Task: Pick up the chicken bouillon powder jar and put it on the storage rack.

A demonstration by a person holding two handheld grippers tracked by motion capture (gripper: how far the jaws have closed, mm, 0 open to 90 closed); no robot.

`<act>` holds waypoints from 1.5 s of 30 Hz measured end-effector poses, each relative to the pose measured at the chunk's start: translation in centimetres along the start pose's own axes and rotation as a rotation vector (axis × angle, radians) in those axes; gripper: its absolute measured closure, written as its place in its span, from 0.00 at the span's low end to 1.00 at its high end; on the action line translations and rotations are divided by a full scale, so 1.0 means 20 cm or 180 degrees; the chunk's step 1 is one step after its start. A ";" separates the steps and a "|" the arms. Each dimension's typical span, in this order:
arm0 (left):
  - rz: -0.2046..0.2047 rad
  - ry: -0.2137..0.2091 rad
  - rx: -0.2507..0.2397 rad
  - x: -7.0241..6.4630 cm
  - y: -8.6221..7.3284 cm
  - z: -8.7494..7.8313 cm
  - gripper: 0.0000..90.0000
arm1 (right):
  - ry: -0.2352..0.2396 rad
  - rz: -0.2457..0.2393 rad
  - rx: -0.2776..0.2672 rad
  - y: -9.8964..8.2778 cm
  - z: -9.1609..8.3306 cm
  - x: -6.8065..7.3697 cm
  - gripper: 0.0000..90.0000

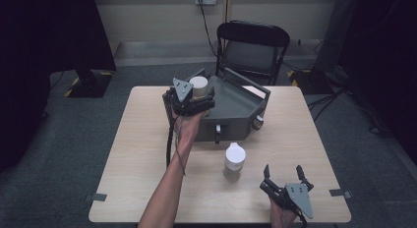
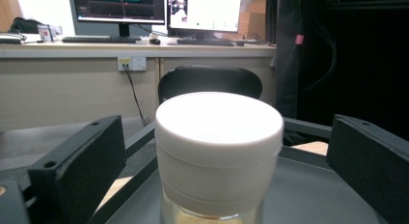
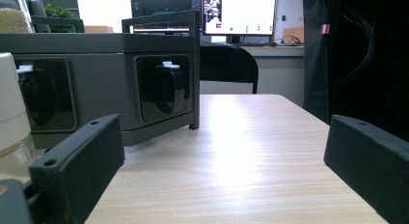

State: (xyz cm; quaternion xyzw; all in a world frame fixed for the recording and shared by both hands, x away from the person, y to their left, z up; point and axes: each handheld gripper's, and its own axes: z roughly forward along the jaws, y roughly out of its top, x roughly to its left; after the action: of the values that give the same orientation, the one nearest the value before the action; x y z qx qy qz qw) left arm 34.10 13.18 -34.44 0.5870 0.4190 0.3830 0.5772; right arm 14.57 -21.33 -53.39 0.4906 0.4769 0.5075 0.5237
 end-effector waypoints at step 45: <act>-0.0052 0.0093 -0.0564 -0.04 -0.32 -0.59 0.00 | -0.0019 -0.0001 -0.0002 0.00 0.00 0.00 0.00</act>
State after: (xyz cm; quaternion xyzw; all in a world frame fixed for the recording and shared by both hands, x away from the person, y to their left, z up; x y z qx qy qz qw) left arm 22.54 16.49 -40.32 0.5246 0.3966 0.4223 0.6238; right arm 14.57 -21.24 -53.40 0.4919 0.4754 0.5061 0.5254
